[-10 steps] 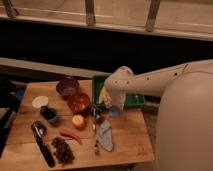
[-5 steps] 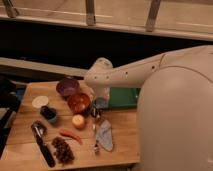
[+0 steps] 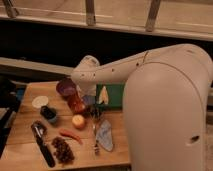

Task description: Wipe red bowl with sponge

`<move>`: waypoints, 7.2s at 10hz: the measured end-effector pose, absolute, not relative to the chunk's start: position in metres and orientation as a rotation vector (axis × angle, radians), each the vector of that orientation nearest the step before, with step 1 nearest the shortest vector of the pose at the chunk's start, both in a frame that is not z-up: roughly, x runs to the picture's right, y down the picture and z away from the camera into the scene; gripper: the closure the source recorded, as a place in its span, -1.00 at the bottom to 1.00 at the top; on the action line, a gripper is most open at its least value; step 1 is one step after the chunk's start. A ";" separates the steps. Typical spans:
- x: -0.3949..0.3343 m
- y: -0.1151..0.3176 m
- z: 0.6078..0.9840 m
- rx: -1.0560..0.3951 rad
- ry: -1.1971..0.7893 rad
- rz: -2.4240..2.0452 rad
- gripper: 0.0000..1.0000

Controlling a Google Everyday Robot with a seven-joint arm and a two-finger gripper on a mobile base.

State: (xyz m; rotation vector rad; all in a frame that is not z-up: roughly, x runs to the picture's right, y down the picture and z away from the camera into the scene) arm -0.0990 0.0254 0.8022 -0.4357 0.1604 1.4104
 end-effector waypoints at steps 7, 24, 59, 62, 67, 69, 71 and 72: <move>-0.140 0.016 0.810 -0.637 0.068 1.469 0.79; -0.127 0.016 0.867 -0.675 0.043 1.514 0.79; -0.174 0.039 0.880 -0.739 0.051 1.348 0.79; -0.167 0.055 0.873 -0.742 0.085 1.343 0.79; -0.146 0.028 0.880 -0.640 0.127 1.367 0.79; -0.164 0.022 0.884 -0.646 0.102 1.349 0.79; -0.182 0.031 0.882 -0.687 0.081 1.317 0.79; -0.182 0.039 0.880 -0.705 0.084 1.312 0.79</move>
